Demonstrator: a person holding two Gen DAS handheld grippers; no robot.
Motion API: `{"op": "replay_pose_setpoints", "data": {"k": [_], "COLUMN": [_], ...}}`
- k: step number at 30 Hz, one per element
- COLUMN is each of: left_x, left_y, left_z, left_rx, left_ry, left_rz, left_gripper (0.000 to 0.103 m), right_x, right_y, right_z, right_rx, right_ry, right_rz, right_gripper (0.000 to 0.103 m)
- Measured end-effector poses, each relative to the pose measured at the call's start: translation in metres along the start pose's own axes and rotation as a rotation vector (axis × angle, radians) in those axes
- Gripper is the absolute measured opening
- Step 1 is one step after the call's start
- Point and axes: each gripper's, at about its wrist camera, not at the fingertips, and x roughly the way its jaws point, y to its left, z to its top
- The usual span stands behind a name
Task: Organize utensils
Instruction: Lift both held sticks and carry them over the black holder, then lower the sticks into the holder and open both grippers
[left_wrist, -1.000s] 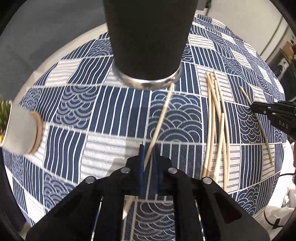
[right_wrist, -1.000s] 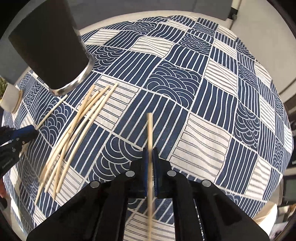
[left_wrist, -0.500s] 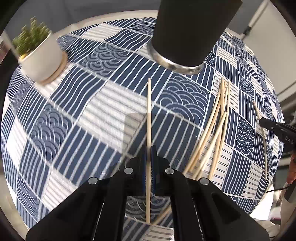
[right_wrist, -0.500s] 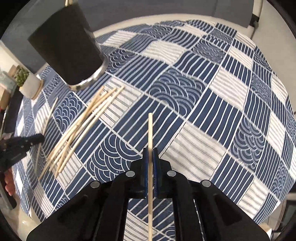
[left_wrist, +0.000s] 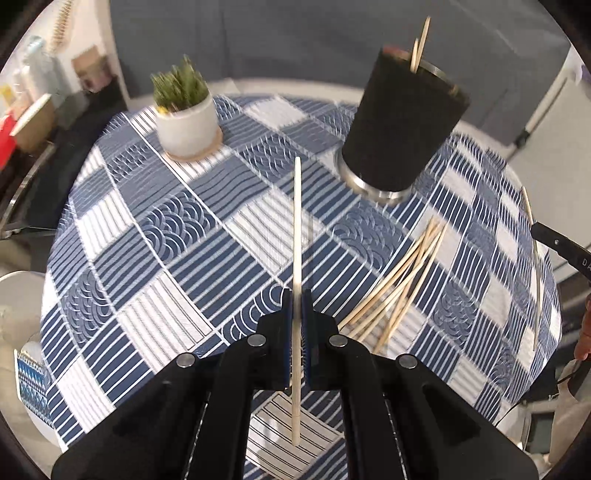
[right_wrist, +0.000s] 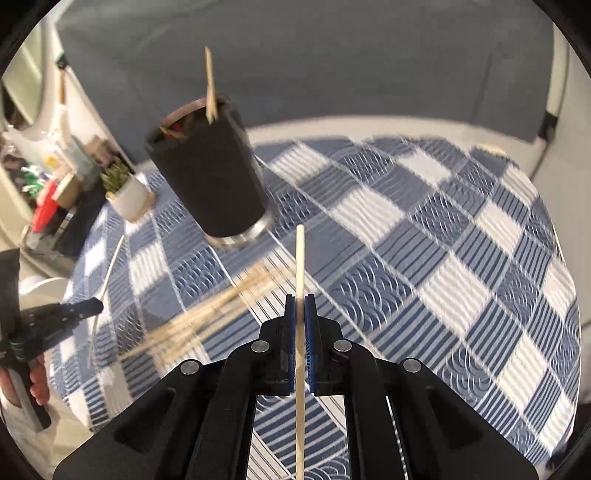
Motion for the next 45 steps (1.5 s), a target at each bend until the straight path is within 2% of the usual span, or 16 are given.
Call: {"op": "replay_pose_setpoints", "data": {"k": [8, 13, 18, 24, 26, 30, 34, 40, 45], "left_x": [-0.05, -0.074, -0.083, -0.067, -0.061, -0.048, -0.037, -0.013, 0.009], "left_y": [-0.02, -0.034, -0.046, -0.057, -0.058, -0.062, -0.065, -0.067, -0.068], "left_z": [0.036, 0.077, 0.122, 0.17, 0.185, 0.202, 0.208, 0.219, 0.225], "left_rx": [-0.016, 0.018, 0.059, 0.089, 0.08, 0.089, 0.1, 0.099, 0.072], "left_ry": [-0.123, -0.216, -0.3, -0.362, -0.388, -0.431, -0.489, -0.49, -0.45], "left_rz": [-0.007, -0.044, -0.129, -0.214, -0.277, -0.347, -0.381, -0.44, -0.483], "left_gripper": [0.005, 0.005, 0.005, 0.005, 0.005, 0.005, 0.005, 0.005, 0.005], "right_x": [-0.034, -0.046, -0.052, -0.043, -0.04, -0.029, -0.012, 0.008, 0.028], "right_y": [0.018, 0.035, 0.045, 0.045, 0.044, 0.046, 0.046, 0.049, 0.05], "right_z": [0.058, 0.094, 0.122, 0.148, 0.153, 0.163, 0.171, 0.183, 0.189], "right_rx": [-0.041, -0.052, -0.107, -0.113, -0.119, -0.133, -0.111, -0.107, -0.084], "right_ry": [-0.154, -0.267, -0.348, -0.418, -0.455, -0.505, -0.526, -0.559, -0.555], "right_rz": [0.138, 0.188, 0.249, 0.295, 0.325, 0.372, 0.411, 0.409, 0.407], "right_gripper": [0.005, 0.005, 0.005, 0.005, 0.005, 0.005, 0.005, 0.005, 0.005]}}
